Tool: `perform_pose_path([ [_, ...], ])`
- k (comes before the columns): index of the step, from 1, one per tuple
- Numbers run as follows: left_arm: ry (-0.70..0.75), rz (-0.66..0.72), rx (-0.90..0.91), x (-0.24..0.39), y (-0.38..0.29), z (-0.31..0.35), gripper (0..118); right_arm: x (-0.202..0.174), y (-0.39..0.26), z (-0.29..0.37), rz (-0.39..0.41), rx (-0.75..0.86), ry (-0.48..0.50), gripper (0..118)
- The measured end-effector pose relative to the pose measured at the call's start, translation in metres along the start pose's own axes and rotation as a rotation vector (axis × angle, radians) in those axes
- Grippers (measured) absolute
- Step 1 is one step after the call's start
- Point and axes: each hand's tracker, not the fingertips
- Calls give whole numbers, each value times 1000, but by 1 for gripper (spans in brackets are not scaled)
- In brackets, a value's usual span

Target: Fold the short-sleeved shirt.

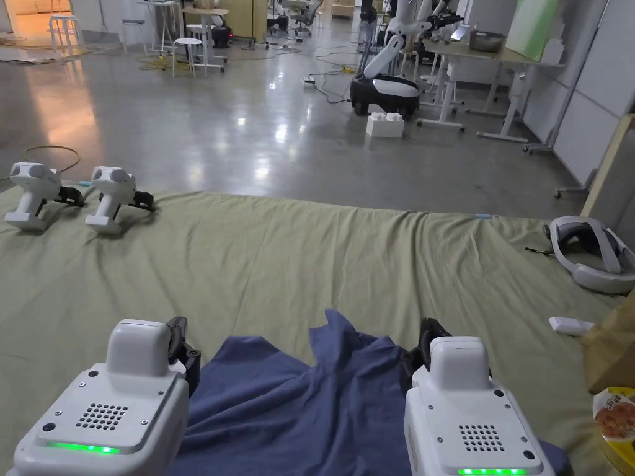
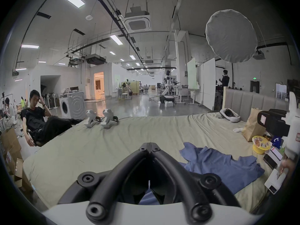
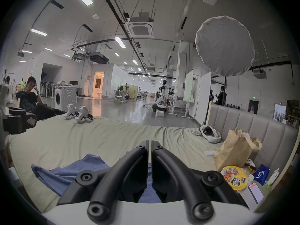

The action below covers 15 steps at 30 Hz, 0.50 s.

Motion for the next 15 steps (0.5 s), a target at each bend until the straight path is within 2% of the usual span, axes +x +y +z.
perform_pose_path([
  [4, -15, -32, -73, -8, -9, -3, 2, 1, -3, -1, -3, -14, 11, 4],
  [8, -22, 6, -225, -43, -25, -12, 2, 6, -11, -5, -16, -60, 26, 4],
  [11, 34, -16, -330, -72, -44, -18, 2, 8, -19, -10, -17, -89, 32, 4],
  [15, 71, 34, -472, -111, -68, -31, 2, 8, -31, -18, -11, -133, 45, 4],
])
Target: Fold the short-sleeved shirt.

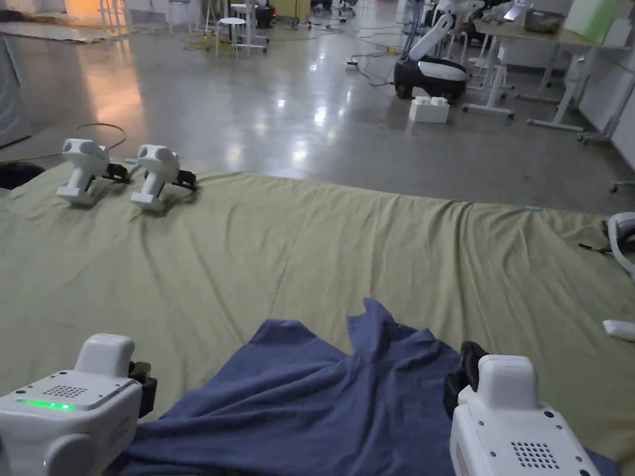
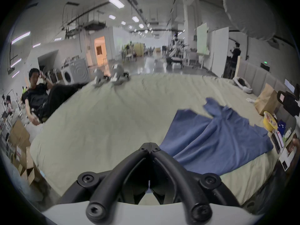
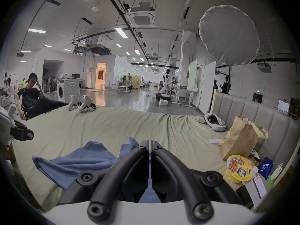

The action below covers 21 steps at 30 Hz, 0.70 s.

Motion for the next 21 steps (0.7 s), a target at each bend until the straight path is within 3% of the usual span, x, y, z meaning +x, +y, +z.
perform_pose_path([
  [5, 22, 114, -157, -26, -9, -16, 3, 0, -11, -12, -8, -57, 12, 4],
  [6, 22, 139, -182, -31, -12, -20, 13, 0, -13, -14, -10, -68, 12, 4],
  [7, 11, 173, -207, -37, -14, -25, 50, 0, -15, -17, -12, -81, 16, 4],
  [8, 5, 209, -241, -33, -13, -20, 74, 0, -17, -19, -12, -89, 17, 4],
  [10, -53, 274, -265, -37, -20, -23, 74, 0, -21, -21, -10, -106, 17, 4],
  [21, 64, 334, -382, -30, -44, -57, 75, 3, -39, -39, -4, -188, 19, 4],
])
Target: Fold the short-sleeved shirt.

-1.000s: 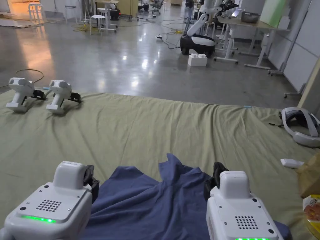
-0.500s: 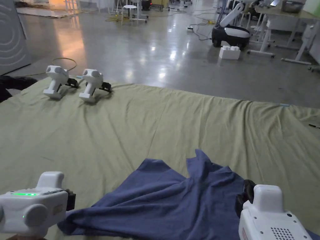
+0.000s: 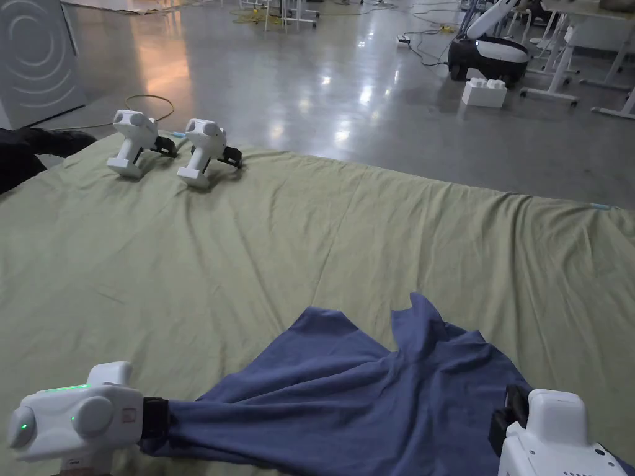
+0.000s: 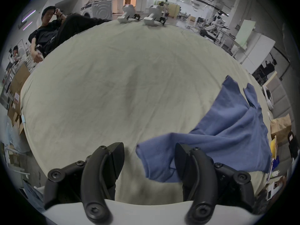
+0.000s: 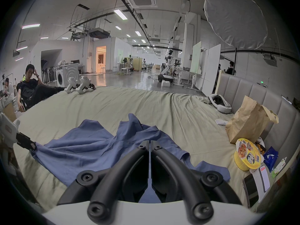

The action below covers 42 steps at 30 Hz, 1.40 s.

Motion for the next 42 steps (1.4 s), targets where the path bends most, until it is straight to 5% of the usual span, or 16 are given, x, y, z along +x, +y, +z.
perform_pose_path([
  [6, 62, -106, 69, 22, -15, -1, 61, 7, -7, -17, -5, -51, 0, 4],
  [8, 43, -122, 70, 9, -6, -11, 21, 13, -6, -25, -7, -68, 2, 4],
  [10, 20, -117, 69, 7, -5, -14, 9, 22, 0, -42, -8, -98, -4, 4],
  [14, -10, -122, 111, -6, -8, -15, 7, 49, 22, -94, -44, -213, -10, 11],
  [19, -45, -105, 174, 4, -7, 20, 7, 72, 50, -195, 1, -431, 55, 61],
  [23, -55, -99, 196, 9, -3, 29, 7, 62, 49, -260, 121, -566, 119, 67],
  [26, -43, -126, 199, 15, -1, 31, 7, 51, 39, -291, 137, -637, 148, 67],
  [31, -36, -126, 201, 17, 0, 32, 7, 35, 26, -303, 186, -623, 128, 64],
  [33, -39, -123, 214, 19, 0, 34, 7, 32, 25, -303, 151, -625, 208, 29],
  [34, -43, -120, 224, 20, 1, 35, 7, 28, 24, -300, 168, -621, 173, 10],
  [38, -55, -122, 245, 19, 6, 40, 7, 27, 29, -274, 257, -499, 137, 7],
  [42, -88, -120, 309, 13, 17, 48, 7, 49, 66, -222, 93, -345, 98, 7],
])
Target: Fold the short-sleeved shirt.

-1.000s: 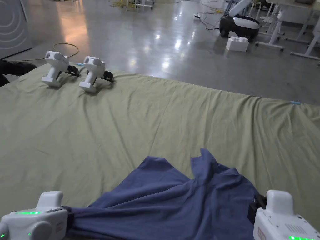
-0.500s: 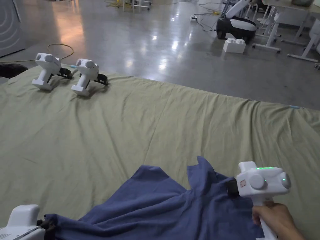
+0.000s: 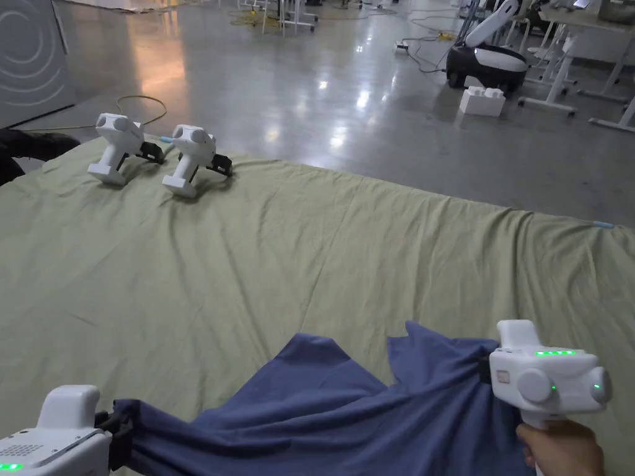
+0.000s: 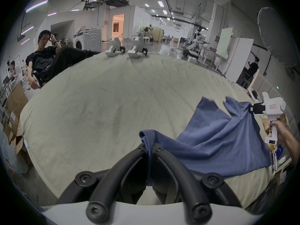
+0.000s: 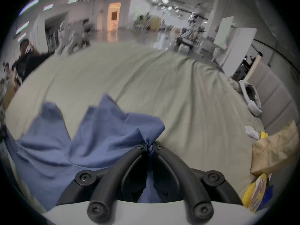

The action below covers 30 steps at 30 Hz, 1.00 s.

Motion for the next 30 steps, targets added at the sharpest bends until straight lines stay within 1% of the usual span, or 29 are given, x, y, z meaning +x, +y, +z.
perform_pose_path([
  [5, -46, -17, 95, 15, 33, 19, 7, 41, 28, 80, -88, 170, -59, 7],
  [6, -63, -22, 118, 18, 44, 23, 7, 59, 35, 85, -99, 199, -65, 7],
  [8, -82, -43, 175, 28, 68, 32, 7, 76, 46, 118, -103, 264, -94, 7],
  [10, -116, -60, 227, 44, 96, 43, 7, 78, 62, 171, -115, 325, -123, 7],
  [16, -190, -105, 345, 83, 193, 63, 7, 109, 96, 264, -133, 453, -201, 7],
  [18, -199, -114, 373, 92, 222, 62, 7, 120, 107, 286, -160, 486, -213, 7],
  [20, -217, -116, 390, 102, 251, 68, 7, 129, 118, 305, -169, 511, -247, 7],
  [24, -233, -136, 427, 118, 298, 70, 7, 147, 141, 327, -195, 533, -263, 7],
  [27, -231, -160, 440, 128, 329, 65, 7, 155, 158, 333, -200, 552, -289, 7],
  [29, -226, -165, 448, 143, 337, 76, 7, 156, 169, 338, -200, 564, -291, 7],
  [30, -221, -169, 451, 145, 344, 75, 7, 162, 177, 333, -207, 566, -290, 7],
])
